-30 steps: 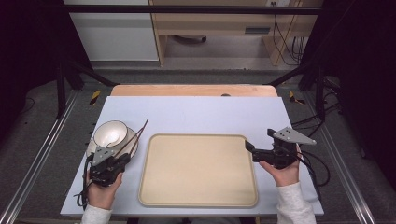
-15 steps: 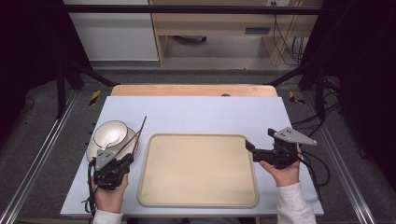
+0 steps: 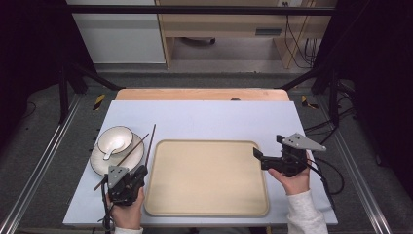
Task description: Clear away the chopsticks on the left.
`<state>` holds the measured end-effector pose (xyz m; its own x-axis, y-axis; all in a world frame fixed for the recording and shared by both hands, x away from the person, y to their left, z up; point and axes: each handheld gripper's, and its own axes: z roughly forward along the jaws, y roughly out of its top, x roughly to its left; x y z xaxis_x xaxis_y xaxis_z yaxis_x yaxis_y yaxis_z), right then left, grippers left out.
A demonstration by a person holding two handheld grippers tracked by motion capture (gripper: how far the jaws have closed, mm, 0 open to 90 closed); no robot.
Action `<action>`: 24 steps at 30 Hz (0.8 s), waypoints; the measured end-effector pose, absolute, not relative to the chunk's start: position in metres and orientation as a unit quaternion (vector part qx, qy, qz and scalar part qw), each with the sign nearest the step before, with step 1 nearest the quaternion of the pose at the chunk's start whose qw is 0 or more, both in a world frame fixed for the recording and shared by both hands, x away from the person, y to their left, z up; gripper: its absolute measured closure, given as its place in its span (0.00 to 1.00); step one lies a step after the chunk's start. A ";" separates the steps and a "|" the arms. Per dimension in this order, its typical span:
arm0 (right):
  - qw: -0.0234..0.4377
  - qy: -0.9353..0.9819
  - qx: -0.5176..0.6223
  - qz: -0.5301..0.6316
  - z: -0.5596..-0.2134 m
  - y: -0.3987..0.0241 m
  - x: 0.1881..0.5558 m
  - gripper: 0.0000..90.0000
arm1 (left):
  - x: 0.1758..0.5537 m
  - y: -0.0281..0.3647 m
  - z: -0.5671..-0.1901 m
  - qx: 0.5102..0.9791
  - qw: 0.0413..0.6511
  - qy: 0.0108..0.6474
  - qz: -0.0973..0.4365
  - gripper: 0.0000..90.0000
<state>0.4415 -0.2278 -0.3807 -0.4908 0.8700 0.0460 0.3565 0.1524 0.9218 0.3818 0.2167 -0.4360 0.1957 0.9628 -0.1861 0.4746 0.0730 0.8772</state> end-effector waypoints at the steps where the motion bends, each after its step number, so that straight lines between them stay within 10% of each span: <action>1: 0.262 0.713 0.431 0.487 -0.381 -0.227 0.441 0.07 | 0.381 0.215 -0.437 0.624 0.455 0.576 0.268 0.94; 24: 0.258 0.720 0.428 0.481 -0.384 -0.223 0.444 0.07 | 0.393 0.188 -0.475 0.644 0.424 0.586 0.248 0.94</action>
